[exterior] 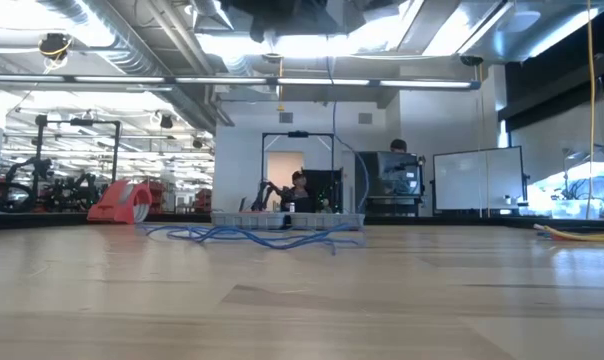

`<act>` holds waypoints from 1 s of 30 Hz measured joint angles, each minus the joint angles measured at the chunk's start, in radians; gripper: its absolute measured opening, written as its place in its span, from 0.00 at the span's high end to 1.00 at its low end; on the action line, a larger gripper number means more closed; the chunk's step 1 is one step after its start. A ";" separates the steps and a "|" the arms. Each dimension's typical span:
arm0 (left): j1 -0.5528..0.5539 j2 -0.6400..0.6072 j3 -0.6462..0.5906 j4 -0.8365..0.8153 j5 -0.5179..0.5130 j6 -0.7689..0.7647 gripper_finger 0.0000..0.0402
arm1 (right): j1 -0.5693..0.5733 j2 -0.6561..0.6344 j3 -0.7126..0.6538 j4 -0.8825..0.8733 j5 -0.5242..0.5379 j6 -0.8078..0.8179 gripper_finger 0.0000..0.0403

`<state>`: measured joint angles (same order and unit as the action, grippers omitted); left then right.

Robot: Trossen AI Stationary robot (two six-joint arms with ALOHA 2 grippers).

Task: Coil cords
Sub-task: Coil the blue wire into the black spool

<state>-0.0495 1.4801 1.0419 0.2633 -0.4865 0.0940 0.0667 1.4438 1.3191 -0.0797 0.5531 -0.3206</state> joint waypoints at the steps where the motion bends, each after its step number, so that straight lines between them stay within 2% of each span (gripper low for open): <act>1: 0.001 -0.001 0.000 -0.001 -0.001 0.000 0.99 | 0.000 -0.008 0.004 -0.001 -0.008 0.000 0.99; 18: 0.008 -0.001 -0.008 -0.004 0.009 0.004 0.99 | 0.053 -0.089 0.131 -0.024 -0.041 -0.025 0.99; 23: 0.010 0.001 -0.018 -0.006 0.008 0.008 0.99 | 0.072 -0.090 0.186 -0.079 -0.041 -0.027 0.99; 30: 0.020 -0.002 -0.019 -0.052 -0.009 0.016 0.99 | 0.108 -0.099 0.192 -0.171 -0.044 -0.020 0.99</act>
<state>-0.0295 1.4782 1.0229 0.2110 -0.4952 0.1097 0.1745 1.3447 1.5116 -0.2504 0.5090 -0.3402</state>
